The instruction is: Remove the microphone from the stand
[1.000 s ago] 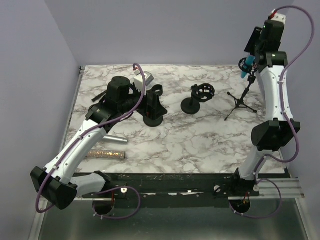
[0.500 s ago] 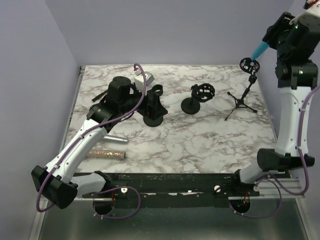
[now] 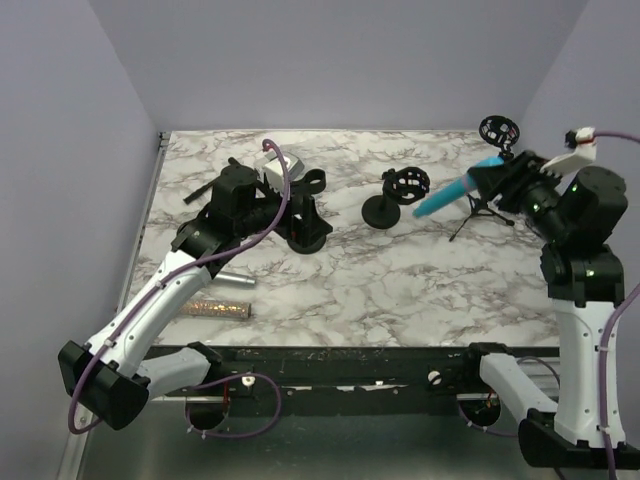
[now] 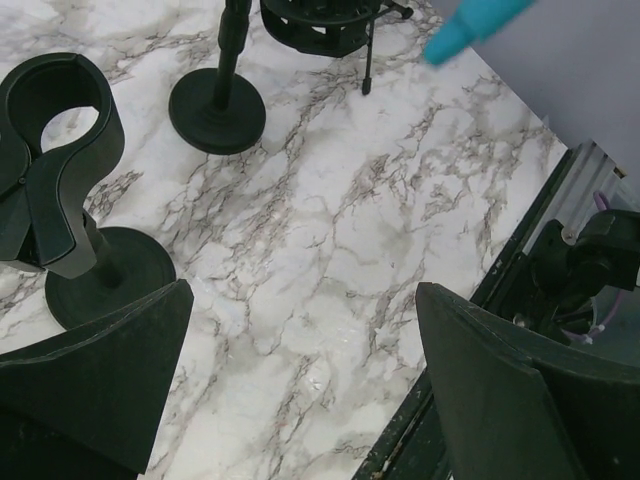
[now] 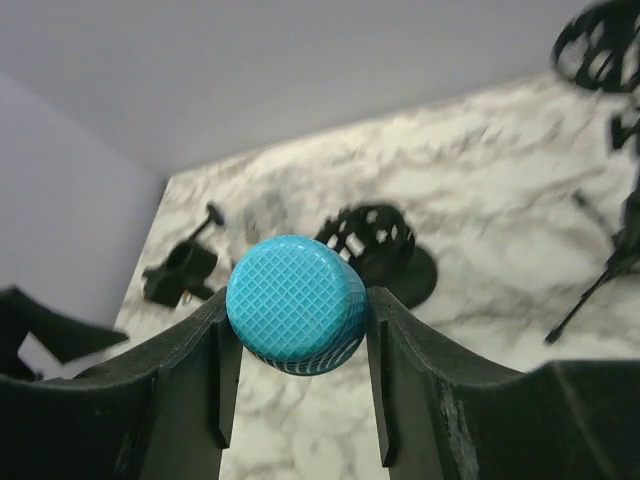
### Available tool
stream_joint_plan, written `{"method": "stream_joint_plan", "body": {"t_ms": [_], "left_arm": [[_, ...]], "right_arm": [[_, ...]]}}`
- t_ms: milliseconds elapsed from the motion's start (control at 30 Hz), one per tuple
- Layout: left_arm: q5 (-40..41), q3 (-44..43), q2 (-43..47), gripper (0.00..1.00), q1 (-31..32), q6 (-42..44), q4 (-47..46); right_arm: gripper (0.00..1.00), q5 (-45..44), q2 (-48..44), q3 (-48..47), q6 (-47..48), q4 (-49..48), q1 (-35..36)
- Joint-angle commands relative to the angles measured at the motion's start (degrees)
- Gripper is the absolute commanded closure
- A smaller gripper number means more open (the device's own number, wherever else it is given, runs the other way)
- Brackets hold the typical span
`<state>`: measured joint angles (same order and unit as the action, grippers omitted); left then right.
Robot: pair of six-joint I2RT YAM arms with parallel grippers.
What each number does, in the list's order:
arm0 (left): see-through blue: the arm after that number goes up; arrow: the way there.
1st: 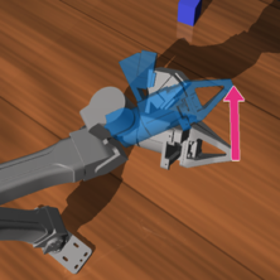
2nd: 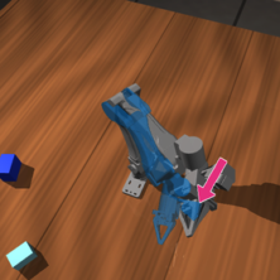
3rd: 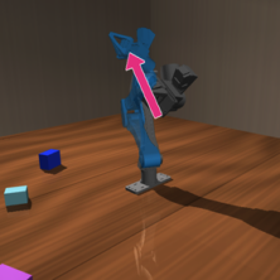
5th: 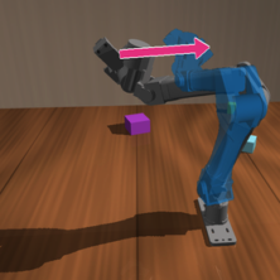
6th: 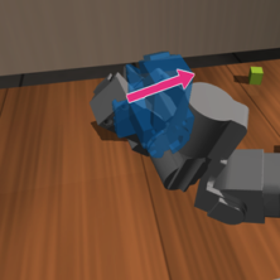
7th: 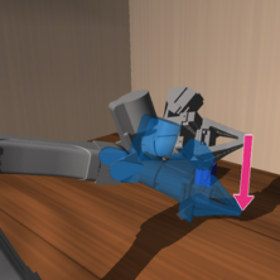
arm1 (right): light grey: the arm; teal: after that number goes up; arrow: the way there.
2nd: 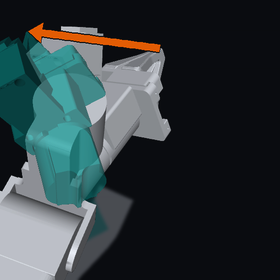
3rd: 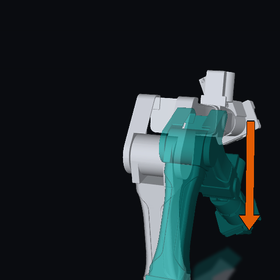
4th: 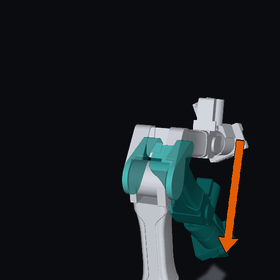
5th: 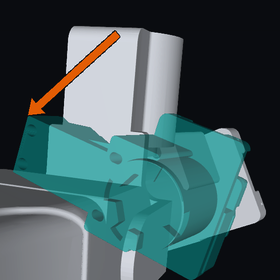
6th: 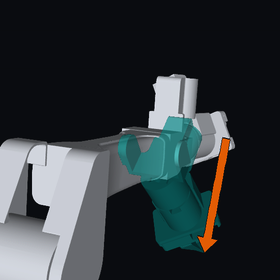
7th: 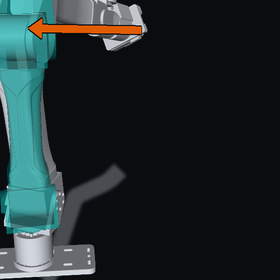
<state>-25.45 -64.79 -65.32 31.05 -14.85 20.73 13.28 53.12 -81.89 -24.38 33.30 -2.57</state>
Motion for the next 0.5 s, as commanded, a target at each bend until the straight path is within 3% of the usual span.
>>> {"method": "stream_joint_plan", "body": {"t_ms": [0, 167, 300, 367, 400, 467], "left_arm": [[2.14, 1.04, 3.71, 0.04, 0.67, 1.4, -4.02], [4.12, 2.07, 9.92, 0.04, 0.63, -1.37, -0.88], [0.19, 5.71, 10.85, 0.03, 0.65, -8.28, 1.99], [-4.28, 10.69, 11.62, 0.03, 0.96, -14.19, -0.97], [-6.1, 13.52, 12.18, 0.03, 1.59, -17.81, -3.69], [-6.63, 19.92, 12.92, 0.03, 4.28, -23.83, -9.8]], "right_arm": [[0.99, 18.85, -6.13, 15.61, -6.68, 2.92, 0.14], [0.99, 31.11, -13.07, 35.46, -13.49, -3.86, 0.34], [0.99, 34.09, -15.65, 42.15, -14.86, -7.29, 0.99], [0.99, 37.64, -13.76, 44.15, -13.89, -8.98, 1.07], [0.99, 39.1, -12.28, 44.64, -8.1, -8.81, 1.07], [0.99, 41.62, -9.43, 45.42, -10.63, -8.68, 1.21]]}}
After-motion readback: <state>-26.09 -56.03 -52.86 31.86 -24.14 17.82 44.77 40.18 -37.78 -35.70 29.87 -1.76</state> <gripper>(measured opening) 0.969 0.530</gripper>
